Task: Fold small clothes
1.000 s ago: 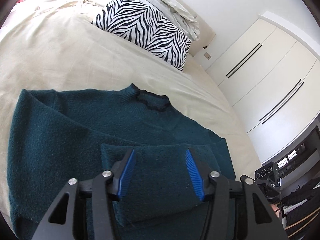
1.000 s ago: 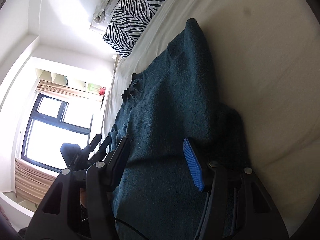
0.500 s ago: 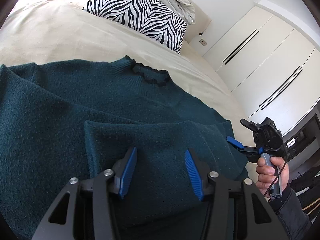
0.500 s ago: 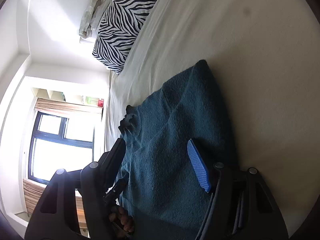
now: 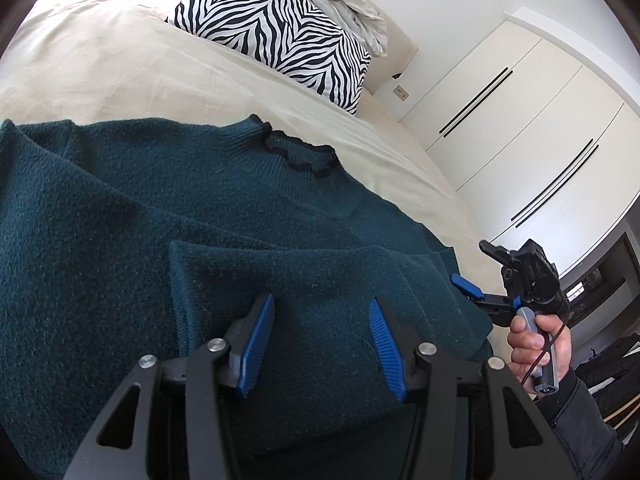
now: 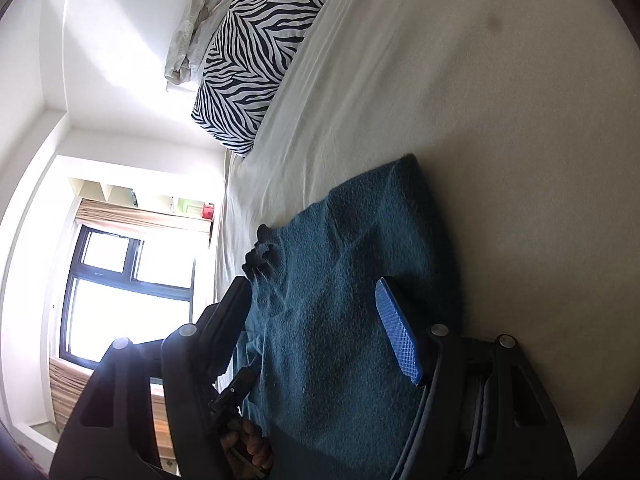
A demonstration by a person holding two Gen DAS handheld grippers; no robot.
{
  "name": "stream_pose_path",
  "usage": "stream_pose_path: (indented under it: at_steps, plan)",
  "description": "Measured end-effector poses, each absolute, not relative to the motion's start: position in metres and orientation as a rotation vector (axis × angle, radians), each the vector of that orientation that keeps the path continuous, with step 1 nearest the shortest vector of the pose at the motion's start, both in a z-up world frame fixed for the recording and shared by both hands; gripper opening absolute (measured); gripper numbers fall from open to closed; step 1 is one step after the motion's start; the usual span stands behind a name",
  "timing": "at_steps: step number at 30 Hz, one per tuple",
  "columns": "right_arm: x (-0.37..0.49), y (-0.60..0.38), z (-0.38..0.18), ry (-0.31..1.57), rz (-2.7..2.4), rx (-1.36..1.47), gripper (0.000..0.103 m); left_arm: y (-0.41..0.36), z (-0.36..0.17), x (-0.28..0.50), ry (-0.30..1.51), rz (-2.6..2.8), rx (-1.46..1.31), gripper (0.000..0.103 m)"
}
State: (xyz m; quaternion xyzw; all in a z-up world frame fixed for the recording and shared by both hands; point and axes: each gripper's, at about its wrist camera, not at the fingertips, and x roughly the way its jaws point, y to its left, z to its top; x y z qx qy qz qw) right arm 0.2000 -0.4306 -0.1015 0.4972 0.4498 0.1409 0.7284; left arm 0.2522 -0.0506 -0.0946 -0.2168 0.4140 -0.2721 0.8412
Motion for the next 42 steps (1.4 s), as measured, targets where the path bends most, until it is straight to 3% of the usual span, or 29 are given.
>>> stream_pose_path:
  at_steps: [8, 18, 25, 36, 42]
  plan:
    - [0.081, -0.426, -0.077, 0.958, 0.287, 1.099, 0.064, -0.028, -0.084, 0.237, 0.880, -0.544, -0.536, 0.054]
    - [-0.051, -0.408, -0.041, 0.931, 0.168, 1.009, 0.065, 0.062, -0.049, 0.103, 0.851, -0.382, -0.601, 0.071]
    - [-0.102, -0.384, -0.039, 1.009, 0.132, 0.906, 0.065, 0.109, -0.064, 0.020, 0.941, -0.294, -0.687, 0.072]
    - [-0.151, -0.370, -0.024, 1.065, 0.111, 0.803, 0.064, 0.101, -0.079, -0.047, 1.074, -0.323, -0.630, 0.071]
    - [-0.172, -0.369, -0.014, 1.095, 0.088, 0.761, 0.064, 0.093, -0.084, -0.063, 1.152, -0.347, -0.595, 0.060]
